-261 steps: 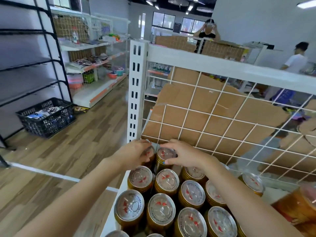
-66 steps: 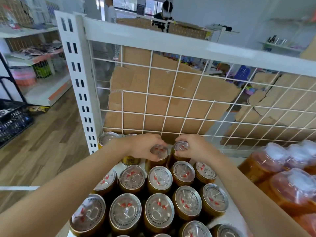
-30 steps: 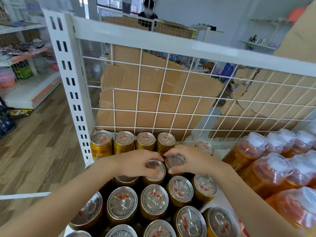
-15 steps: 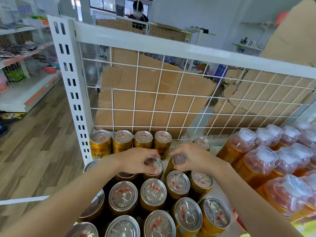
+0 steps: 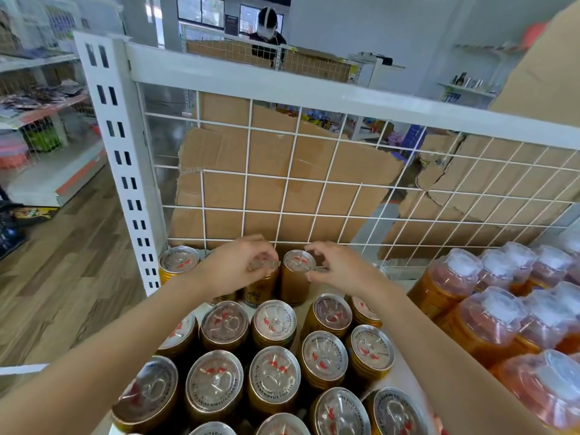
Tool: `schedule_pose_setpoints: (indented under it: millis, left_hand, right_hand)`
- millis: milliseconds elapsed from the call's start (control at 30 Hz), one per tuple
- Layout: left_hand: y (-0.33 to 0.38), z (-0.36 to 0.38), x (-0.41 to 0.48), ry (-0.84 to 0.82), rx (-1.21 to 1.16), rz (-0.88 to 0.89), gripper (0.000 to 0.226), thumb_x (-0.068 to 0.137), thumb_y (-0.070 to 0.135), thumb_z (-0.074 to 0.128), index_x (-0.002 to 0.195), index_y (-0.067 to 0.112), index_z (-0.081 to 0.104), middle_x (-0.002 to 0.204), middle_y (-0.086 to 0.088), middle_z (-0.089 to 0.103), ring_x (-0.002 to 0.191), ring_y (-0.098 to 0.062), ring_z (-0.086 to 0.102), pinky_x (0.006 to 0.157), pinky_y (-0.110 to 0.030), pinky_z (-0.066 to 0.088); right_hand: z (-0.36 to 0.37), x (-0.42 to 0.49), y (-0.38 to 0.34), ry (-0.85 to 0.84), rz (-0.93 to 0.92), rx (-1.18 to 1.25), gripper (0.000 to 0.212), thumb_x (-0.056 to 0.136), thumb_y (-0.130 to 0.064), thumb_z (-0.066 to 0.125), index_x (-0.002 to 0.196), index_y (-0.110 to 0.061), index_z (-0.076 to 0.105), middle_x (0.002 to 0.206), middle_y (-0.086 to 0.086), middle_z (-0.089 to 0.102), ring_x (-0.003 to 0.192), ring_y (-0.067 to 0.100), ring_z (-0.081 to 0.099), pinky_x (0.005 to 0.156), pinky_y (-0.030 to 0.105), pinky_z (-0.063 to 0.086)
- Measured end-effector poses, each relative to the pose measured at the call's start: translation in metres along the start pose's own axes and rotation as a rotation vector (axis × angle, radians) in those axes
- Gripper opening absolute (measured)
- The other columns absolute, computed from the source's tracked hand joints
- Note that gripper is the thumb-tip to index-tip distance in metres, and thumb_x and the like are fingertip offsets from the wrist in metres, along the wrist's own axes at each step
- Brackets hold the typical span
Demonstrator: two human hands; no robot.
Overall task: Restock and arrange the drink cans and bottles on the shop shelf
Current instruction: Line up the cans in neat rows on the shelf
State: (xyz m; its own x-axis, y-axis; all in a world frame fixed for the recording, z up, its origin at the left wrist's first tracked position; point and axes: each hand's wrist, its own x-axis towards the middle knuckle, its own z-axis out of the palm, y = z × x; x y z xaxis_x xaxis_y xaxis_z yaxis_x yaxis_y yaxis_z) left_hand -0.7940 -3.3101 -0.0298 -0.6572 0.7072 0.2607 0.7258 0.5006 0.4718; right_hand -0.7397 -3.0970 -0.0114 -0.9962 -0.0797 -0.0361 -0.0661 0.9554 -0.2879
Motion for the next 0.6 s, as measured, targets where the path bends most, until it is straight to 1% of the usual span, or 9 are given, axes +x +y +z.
schedule_pose_setpoints:
  millis: [33,100,167,233,333,500,600]
  left_hand:
    - [-0.005,0.001,0.002,-0.026,0.069,-0.004,0.030,0.086,0.025,0.064,0.116,0.025,0.059,0.110,0.012,0.052,0.097,-0.001,0.051,0.090,-0.026,0.045]
    - [-0.014,0.004,0.006,-0.115,0.177,-0.017,0.048,0.083,0.028,0.067,0.128,0.026,0.051,0.125,0.010,0.048,0.113,-0.008,0.047,0.097,-0.027,0.041]
    - [-0.017,0.006,0.010,-0.175,0.236,-0.032,0.059,0.082,0.030,0.069,0.135,0.027,0.044,0.133,0.008,0.044,0.121,-0.010,0.043,0.102,-0.027,0.037]
    - [-0.019,0.008,0.013,-0.206,0.274,-0.044,0.066,0.082,0.032,0.068,0.140,0.027,0.037,0.138,0.005,0.042,0.125,-0.012,0.040,0.104,-0.029,0.036]
    - [-0.018,0.008,0.016,-0.222,0.319,-0.063,0.070,0.083,0.035,0.067,0.143,0.026,0.032,0.139,0.003,0.040,0.126,-0.014,0.038,0.103,-0.030,0.036]
    - [-0.013,0.007,0.018,-0.206,0.368,-0.086,0.068,0.083,0.039,0.065,0.141,0.024,0.035,0.136,0.003,0.042,0.125,-0.014,0.039,0.102,-0.029,0.035]
    - [-0.009,0.008,0.016,-0.181,0.403,-0.120,0.067,0.084,0.042,0.063,0.142,0.024,0.034,0.139,0.003,0.042,0.126,-0.015,0.041,0.101,-0.030,0.037]
  right_hand:
    - [0.003,0.007,0.000,-0.014,0.003,-0.007,0.059,0.085,-0.035,0.065,0.137,-0.022,0.041,0.136,0.003,0.050,0.119,0.018,0.050,0.094,0.029,0.040]
    - [0.009,0.019,0.001,-0.041,0.005,0.026,0.062,0.082,-0.036,0.068,0.136,-0.021,0.042,0.134,0.004,0.052,0.118,0.020,0.050,0.092,0.030,0.040]
    - [0.014,0.026,0.003,-0.055,0.004,0.062,0.067,0.078,-0.038,0.071,0.137,-0.020,0.042,0.135,0.003,0.052,0.121,0.020,0.048,0.094,0.030,0.039]
    - [0.017,0.030,0.004,-0.053,0.009,0.042,0.072,0.077,-0.042,0.072,0.138,-0.020,0.041,0.139,0.002,0.048,0.124,0.020,0.045,0.097,0.031,0.037]
    - [0.020,0.033,0.006,-0.036,0.005,0.027,0.072,0.077,-0.044,0.071,0.138,-0.021,0.041,0.139,0.001,0.047,0.124,0.019,0.045,0.098,0.032,0.037]
    - [0.020,0.030,0.002,-0.004,-0.006,0.013,0.072,0.078,-0.043,0.071,0.138,-0.018,0.041,0.139,0.002,0.048,0.124,0.019,0.045,0.098,0.031,0.037]
    - [0.020,0.028,0.000,0.023,0.027,0.024,0.070,0.078,-0.043,0.071,0.136,-0.015,0.043,0.135,0.004,0.051,0.121,0.020,0.048,0.094,0.031,0.039]
